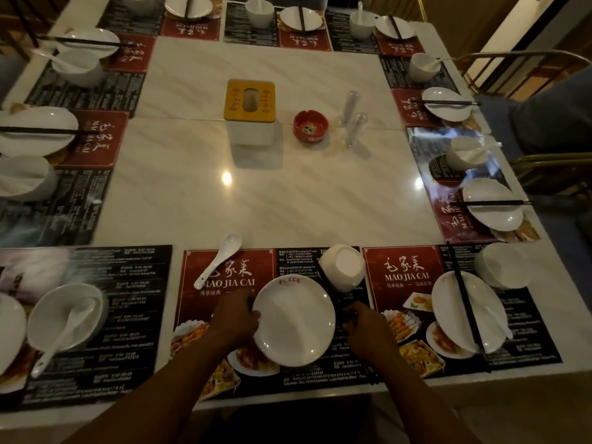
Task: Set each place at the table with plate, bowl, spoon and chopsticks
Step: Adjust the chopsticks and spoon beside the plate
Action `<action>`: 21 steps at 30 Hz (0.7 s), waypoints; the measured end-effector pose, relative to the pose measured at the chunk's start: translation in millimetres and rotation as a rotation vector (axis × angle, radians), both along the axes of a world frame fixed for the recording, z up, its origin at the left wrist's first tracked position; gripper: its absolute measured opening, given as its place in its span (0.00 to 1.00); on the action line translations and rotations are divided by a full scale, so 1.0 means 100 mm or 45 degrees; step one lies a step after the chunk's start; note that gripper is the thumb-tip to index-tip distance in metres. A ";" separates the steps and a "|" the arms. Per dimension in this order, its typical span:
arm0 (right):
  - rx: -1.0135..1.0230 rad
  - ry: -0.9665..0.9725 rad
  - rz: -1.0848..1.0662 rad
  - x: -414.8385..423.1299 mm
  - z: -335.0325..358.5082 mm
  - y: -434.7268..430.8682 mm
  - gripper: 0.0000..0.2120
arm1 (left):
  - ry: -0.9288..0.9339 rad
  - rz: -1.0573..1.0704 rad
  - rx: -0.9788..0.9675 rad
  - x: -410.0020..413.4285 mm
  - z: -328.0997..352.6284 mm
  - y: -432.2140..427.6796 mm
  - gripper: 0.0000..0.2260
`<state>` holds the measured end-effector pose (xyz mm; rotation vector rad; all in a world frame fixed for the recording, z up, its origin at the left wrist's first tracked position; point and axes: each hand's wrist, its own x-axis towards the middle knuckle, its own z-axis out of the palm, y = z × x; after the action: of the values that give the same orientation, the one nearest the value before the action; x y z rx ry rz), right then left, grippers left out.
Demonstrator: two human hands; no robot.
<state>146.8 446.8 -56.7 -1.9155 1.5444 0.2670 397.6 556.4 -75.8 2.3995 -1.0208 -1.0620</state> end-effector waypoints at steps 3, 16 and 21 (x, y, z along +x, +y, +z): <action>-0.028 -0.024 -0.001 0.04 -0.03 0.04 0.11 | 0.025 0.088 -0.038 0.01 0.05 0.10 0.14; -0.102 -0.098 -0.049 0.20 -0.18 0.21 0.08 | -0.014 0.318 -0.016 0.50 0.16 0.89 0.13; -0.342 -0.136 0.091 0.35 -0.13 0.35 0.08 | -0.010 0.283 -0.056 0.58 0.13 0.91 0.14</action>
<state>181.5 481.8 -69.2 -2.1567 1.5041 -0.0147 455.8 647.9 -62.4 2.4149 -0.7503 -0.9424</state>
